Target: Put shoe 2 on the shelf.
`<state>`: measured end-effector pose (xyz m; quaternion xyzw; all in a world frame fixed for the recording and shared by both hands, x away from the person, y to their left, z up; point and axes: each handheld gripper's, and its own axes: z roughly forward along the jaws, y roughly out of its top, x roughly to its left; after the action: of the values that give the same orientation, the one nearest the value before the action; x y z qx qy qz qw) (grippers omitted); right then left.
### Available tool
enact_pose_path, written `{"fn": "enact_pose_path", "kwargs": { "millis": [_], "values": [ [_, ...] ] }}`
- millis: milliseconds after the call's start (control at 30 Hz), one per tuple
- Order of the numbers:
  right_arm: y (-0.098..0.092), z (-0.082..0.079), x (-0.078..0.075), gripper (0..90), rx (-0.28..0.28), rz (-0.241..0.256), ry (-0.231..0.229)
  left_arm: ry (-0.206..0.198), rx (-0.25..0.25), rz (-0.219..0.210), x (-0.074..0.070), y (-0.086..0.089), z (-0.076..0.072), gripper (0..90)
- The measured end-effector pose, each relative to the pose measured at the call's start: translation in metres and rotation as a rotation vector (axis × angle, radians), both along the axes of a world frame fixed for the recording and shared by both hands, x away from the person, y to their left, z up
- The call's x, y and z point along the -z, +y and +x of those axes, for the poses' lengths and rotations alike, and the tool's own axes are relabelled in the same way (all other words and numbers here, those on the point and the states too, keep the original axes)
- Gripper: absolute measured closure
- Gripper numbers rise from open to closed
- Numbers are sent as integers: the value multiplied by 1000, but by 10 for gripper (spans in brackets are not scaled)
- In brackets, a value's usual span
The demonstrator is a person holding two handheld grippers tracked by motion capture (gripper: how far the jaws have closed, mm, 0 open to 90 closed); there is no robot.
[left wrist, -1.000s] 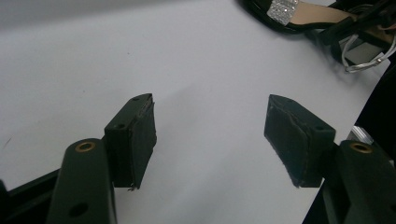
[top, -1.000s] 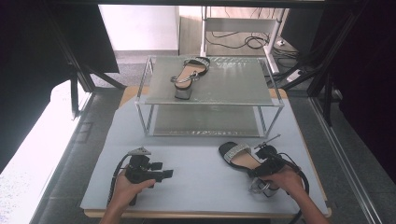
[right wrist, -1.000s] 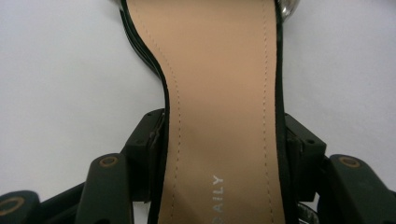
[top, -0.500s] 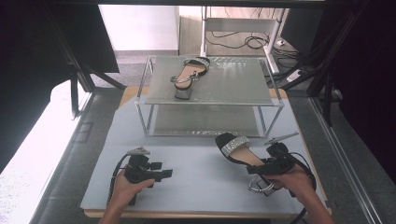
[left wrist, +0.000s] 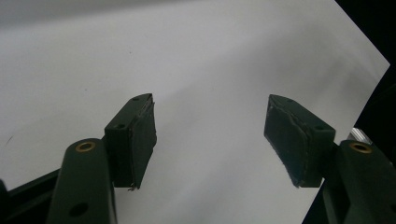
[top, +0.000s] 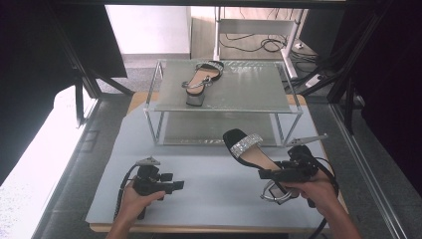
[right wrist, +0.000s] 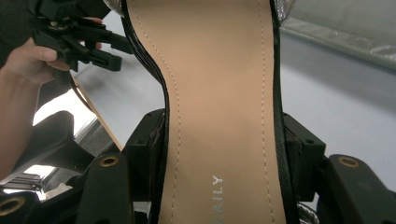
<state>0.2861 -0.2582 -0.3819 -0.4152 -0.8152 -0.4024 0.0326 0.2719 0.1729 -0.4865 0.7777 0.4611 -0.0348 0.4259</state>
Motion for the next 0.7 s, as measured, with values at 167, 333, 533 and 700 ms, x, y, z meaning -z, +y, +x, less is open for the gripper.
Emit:
{"fn": "enact_pose_path", "kwargs": {
  "millis": [167, 333, 533, 700],
  "values": [
    [5, 2, -10, 416, -10, 4, -18, -6, 0, -4, -2, 1, 0, 345],
    [11, 8, -23, 416, -2, 3, -47, -7, 2, -3, -2, 1, -1, 345],
    [17, 17, -39, 416, -1, 12, -63, -6, -2, -6, -2, 3, 0, 345],
    [21, 25, -51, 416, 6, 24, -71, -4, 1, -9, -3, 4, 0, 345]
  ]
}}
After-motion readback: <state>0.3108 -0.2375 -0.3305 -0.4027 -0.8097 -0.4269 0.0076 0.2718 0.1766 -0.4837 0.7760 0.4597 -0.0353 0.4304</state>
